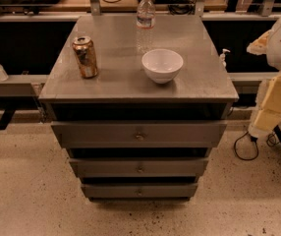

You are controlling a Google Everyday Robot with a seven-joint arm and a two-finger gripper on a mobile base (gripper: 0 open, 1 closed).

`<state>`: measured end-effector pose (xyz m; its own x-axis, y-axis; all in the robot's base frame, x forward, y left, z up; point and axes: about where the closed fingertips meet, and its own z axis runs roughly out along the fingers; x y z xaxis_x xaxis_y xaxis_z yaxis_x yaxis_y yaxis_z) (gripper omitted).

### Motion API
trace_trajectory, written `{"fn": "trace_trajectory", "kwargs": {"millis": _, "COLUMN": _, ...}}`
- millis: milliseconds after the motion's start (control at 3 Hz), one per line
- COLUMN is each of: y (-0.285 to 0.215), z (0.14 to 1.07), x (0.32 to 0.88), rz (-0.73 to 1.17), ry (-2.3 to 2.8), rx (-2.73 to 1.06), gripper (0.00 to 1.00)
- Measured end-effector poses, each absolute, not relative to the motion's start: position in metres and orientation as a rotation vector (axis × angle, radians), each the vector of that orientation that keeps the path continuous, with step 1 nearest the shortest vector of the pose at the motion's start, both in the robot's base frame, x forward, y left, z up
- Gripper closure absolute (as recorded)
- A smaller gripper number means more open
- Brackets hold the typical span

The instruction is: Open middle drawer

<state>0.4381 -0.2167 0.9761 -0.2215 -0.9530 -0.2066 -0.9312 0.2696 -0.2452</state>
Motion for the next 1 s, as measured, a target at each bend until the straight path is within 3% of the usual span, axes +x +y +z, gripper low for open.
{"fn": "trace_trajectory", "kwargs": {"millis": 667, "y": -0.212, "z": 0.967, "x": 0.438, "rz": -0.075, "ry": 2.227, "rx": -1.715, "gripper": 0.00}}
{"fn": "trace_trajectory", "kwargs": {"millis": 1000, "y": -0.171, "z": 0.924, "x": 0.419, "rz": 0.070, "ry": 2.142, "rx": -1.701, "gripper": 0.00}}
